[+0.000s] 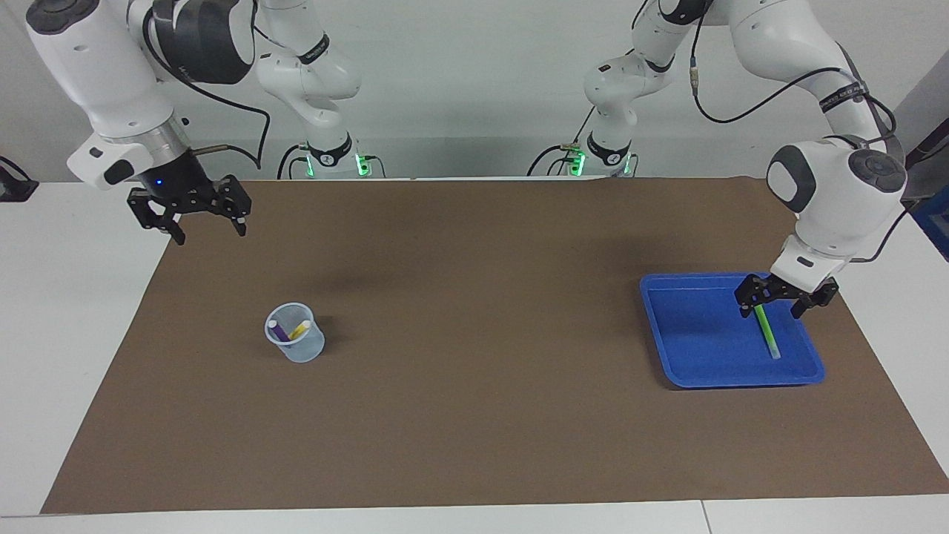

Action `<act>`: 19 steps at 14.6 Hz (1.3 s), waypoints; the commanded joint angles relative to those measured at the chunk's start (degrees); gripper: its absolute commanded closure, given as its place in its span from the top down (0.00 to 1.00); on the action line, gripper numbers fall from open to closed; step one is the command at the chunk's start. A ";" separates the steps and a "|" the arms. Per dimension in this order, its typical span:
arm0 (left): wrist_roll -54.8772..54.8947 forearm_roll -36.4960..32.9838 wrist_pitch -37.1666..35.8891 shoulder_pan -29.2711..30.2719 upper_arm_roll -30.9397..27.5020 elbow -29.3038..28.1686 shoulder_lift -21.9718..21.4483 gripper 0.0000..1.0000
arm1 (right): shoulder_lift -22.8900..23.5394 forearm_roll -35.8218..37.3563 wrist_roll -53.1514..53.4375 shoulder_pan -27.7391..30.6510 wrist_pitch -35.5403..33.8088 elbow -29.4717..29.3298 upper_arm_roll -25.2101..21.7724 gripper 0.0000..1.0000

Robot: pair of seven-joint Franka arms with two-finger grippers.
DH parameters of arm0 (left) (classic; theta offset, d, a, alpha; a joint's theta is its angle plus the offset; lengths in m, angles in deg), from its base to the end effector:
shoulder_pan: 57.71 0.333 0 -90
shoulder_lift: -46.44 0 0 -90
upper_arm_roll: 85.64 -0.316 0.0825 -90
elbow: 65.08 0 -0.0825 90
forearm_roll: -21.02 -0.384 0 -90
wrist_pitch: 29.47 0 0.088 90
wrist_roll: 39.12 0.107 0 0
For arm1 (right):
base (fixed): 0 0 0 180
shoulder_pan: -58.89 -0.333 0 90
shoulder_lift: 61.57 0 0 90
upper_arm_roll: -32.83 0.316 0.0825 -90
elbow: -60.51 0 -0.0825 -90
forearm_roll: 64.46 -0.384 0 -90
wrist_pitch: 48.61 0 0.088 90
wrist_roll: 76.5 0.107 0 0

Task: Transfer and insert pens with both arms
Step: 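Insert the yellow pen into the cup while the left gripper reaches the tray, then lower the left gripper onto the green pen in the blue tray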

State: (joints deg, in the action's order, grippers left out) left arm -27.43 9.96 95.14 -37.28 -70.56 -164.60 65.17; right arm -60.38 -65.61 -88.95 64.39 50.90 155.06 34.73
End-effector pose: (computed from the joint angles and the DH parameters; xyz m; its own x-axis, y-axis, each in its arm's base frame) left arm 0.6506 0.0833 0.4067 0.9756 -0.1954 0.1004 -0.1843 -0.9767 -0.1100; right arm 0.5732 -0.0344 0.5899 0.9862 0.1506 0.0686 0.1514 -0.9885 -0.0060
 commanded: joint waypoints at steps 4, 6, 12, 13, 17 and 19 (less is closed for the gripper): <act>4.84 -1.77 8.01 4.09 0.39 -0.24 5.79 1.00 | -0.83 0.71 0.85 -0.14 -0.11 1.52 0.73 1.00; 4.84 -1.68 9.76 4.18 0.39 -0.86 6.58 1.00 | -0.83 0.62 0.85 -0.06 -0.11 1.52 0.73 1.00; 4.57 -1.68 18.10 6.10 0.30 -8.32 7.20 1.00 | -0.92 0.71 0.85 0.12 0.07 1.78 0.73 1.00; 4.57 -1.68 18.21 6.46 0.30 -8.85 7.02 1.00 | -0.92 0.71 0.93 0.12 0.33 1.87 0.73 1.00; 4.48 -1.68 17.68 6.46 0.30 -8.59 7.02 1.00 | -1.10 0.53 0.67 -0.06 -0.46 2.04 0.82 1.00; 4.31 -1.59 17.59 6.38 0.30 -8.68 7.02 0.95 | -1.18 0.53 0.85 -0.06 0.59 2.57 0.82 1.00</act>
State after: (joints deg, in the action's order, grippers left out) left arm -22.97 9.34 111.83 -31.43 -70.59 -172.15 72.82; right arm -60.37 -65.61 -88.95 64.25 50.83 155.95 35.31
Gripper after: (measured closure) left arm 0.000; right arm 0.000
